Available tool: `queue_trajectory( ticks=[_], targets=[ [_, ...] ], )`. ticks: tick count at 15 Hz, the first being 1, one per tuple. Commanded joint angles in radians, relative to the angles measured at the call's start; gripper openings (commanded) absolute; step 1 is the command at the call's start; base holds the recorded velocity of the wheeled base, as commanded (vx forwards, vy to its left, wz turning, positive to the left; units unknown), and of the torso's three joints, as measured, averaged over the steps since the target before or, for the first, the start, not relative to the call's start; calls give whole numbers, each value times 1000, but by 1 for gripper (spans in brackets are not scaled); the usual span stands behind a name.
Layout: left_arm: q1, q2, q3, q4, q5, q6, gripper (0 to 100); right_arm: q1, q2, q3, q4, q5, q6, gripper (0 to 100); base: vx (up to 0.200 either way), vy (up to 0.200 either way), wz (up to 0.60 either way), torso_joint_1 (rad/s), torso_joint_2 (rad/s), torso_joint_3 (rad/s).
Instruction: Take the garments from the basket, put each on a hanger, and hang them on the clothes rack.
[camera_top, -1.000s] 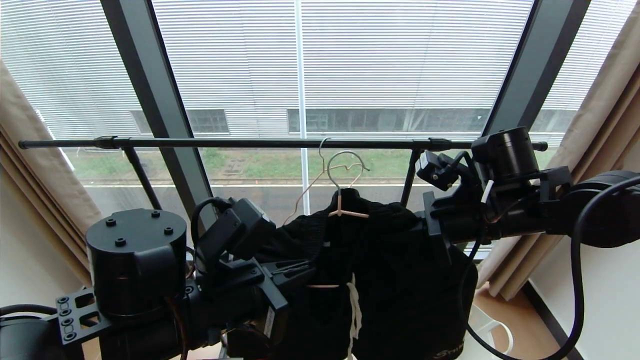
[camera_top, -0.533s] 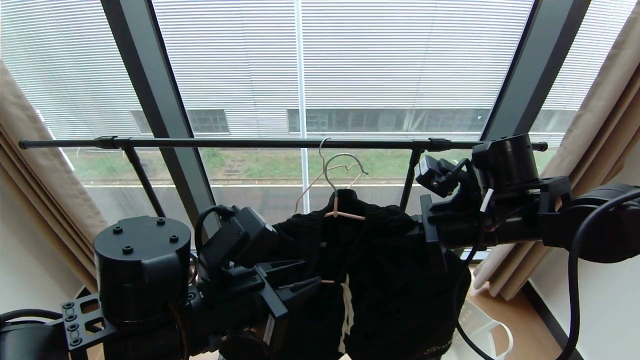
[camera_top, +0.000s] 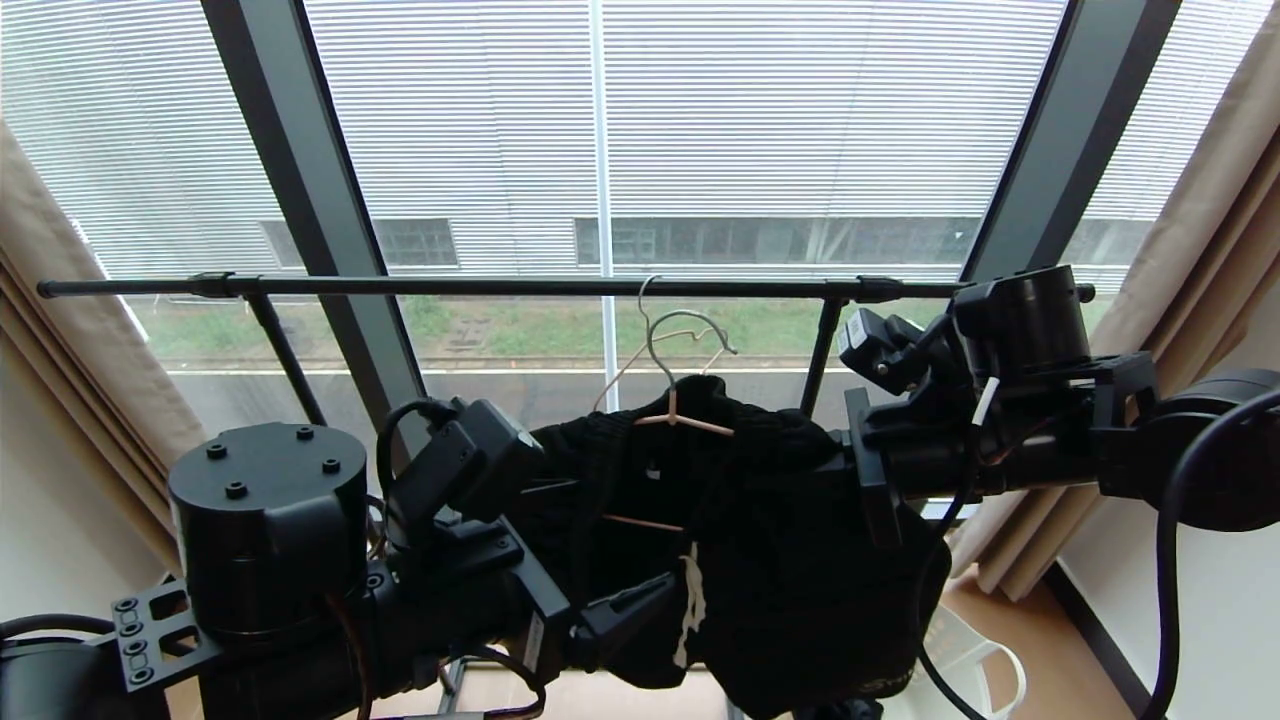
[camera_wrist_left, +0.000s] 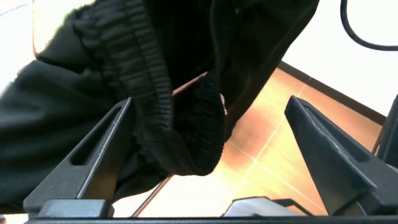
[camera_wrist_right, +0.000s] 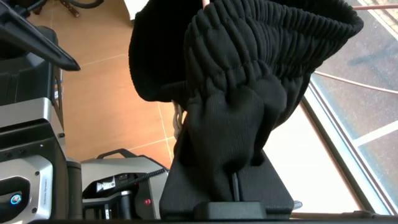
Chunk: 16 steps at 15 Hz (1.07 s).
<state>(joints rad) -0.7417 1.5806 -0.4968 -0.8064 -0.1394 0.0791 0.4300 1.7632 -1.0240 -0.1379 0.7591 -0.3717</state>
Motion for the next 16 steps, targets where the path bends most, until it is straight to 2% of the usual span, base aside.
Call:
queue_trajectory(
  ticks=[1,4,6,8,10,12,16],
  targets=[
    [5,-42,4,0,-2,-1,100,0,2,1,1,2,-1,0,0,0,0,0,0,0],
    [24,-103,7,0,-22,5,100,-2,2,9,0,2,-1,0,0,0,0,0,0,0],
    [124,-136,4,1,-54,67,100,-2,-1,12,1,14,-4,0,0,0,0,0,0,0],
    [260,-146,3,9,-174,133,100,-5,-11,24,1,51,-6,0,0,0,0,0,0,0],
    [374,-142,3,9,-279,166,100,-7,-21,35,3,69,-9,0,0,0,0,0,0,0],
    [418,-139,4,9,-353,169,100,-7,-21,41,4,69,-33,0,0,0,0,0,0,0],
    [435,-116,3,18,-516,169,100,-7,-24,62,7,71,-87,0,0,0,0,0,0,0]
  ],
)
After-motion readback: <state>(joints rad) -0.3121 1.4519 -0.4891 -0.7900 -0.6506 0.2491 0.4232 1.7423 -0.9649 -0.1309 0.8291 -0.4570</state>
